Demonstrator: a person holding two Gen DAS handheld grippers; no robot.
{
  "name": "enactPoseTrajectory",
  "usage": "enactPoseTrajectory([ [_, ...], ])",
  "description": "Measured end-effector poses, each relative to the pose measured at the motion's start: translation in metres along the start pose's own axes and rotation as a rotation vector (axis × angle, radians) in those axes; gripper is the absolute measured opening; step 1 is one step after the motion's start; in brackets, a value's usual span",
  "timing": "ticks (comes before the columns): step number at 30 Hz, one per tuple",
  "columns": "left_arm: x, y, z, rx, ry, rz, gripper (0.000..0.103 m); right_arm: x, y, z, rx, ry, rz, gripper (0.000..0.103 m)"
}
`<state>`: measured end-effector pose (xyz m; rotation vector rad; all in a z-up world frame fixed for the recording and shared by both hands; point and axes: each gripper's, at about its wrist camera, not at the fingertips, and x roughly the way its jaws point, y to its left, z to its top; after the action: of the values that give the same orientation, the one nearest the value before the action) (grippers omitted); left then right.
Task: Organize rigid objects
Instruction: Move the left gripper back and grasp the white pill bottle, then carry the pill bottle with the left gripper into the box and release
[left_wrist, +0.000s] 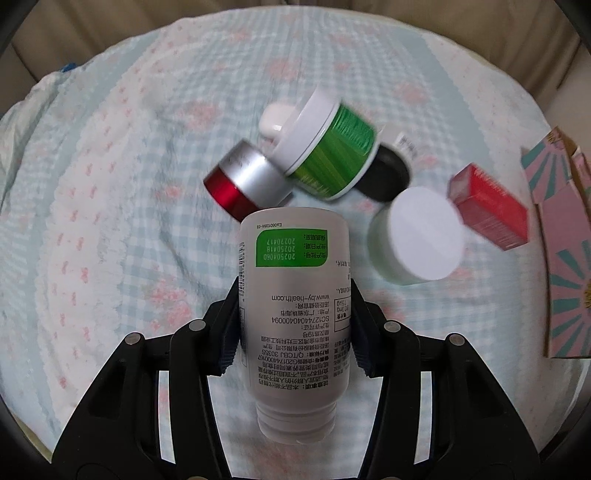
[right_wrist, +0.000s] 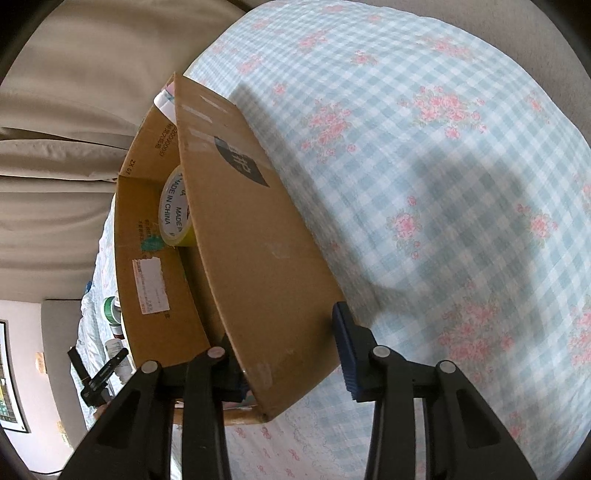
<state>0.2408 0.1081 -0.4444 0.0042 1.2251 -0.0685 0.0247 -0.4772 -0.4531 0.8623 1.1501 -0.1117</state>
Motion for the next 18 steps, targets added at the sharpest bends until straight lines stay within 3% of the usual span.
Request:
enactPoseTrajectory([
  [10, -0.086, -0.058, 0.049, 0.039, -0.091, -0.033, 0.046, 0.002, 0.004, 0.002, -0.033, 0.017, -0.013, 0.035],
  [18, -0.14, -0.176, 0.11, 0.114, -0.183, -0.136, 0.046, 0.003, 0.004, 0.005, -0.063, 0.044, -0.005, 0.035],
])
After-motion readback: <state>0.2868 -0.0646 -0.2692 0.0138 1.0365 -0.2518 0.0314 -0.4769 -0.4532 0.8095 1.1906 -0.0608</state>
